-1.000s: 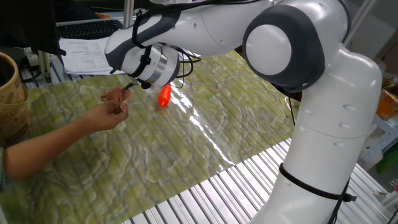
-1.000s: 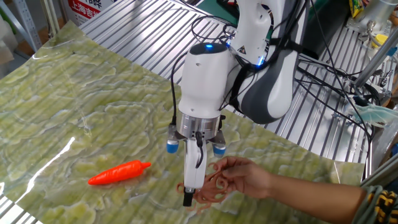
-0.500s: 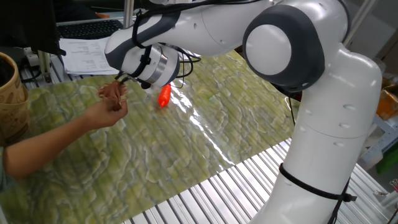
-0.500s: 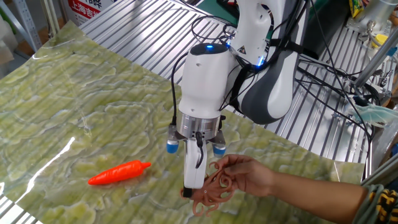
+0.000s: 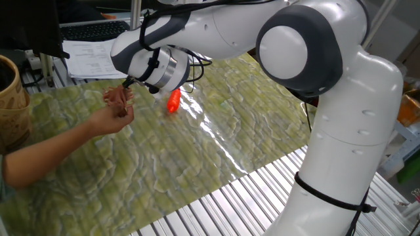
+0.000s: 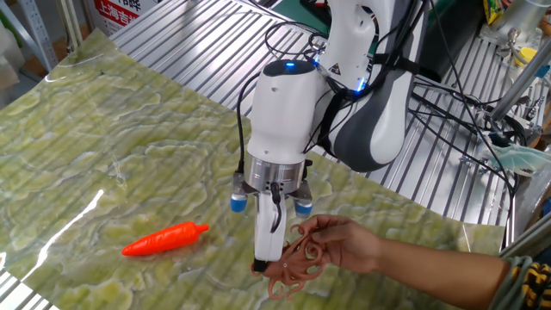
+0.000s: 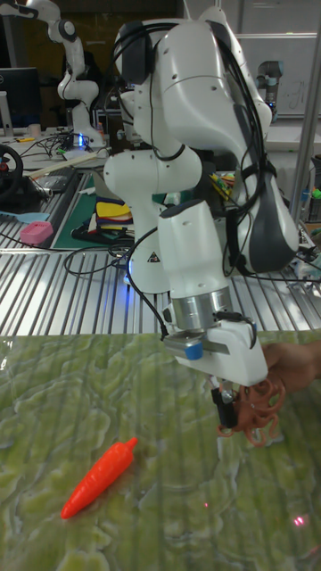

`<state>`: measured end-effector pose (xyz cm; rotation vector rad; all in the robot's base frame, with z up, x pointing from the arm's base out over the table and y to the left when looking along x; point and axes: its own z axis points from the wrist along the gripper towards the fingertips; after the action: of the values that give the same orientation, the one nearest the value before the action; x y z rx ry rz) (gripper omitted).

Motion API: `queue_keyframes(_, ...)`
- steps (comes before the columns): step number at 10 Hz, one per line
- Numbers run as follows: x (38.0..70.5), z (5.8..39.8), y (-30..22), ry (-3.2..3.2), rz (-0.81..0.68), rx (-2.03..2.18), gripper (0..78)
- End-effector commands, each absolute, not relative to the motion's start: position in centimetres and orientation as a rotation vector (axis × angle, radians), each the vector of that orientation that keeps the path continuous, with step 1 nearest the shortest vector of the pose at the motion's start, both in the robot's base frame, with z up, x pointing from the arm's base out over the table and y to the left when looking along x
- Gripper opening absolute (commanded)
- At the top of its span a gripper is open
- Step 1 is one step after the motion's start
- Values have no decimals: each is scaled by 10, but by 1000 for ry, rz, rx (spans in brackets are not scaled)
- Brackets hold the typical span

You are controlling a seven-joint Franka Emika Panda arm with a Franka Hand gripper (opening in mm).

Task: Receive something handed over by a human

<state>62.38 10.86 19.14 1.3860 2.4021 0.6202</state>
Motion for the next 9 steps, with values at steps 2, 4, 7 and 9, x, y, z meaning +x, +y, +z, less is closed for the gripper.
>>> queue_keyframes(2, 576, 285, 164, 3069, 128, 952, 12)
queue_keyframes(4, 576, 285, 164, 3092, 112, 915, 12)
queue_keyframes(7, 576, 285, 164, 3116, 102, 824, 12)
queue_keyframes(9, 572, 284, 150, 3135, 92, 795, 12)
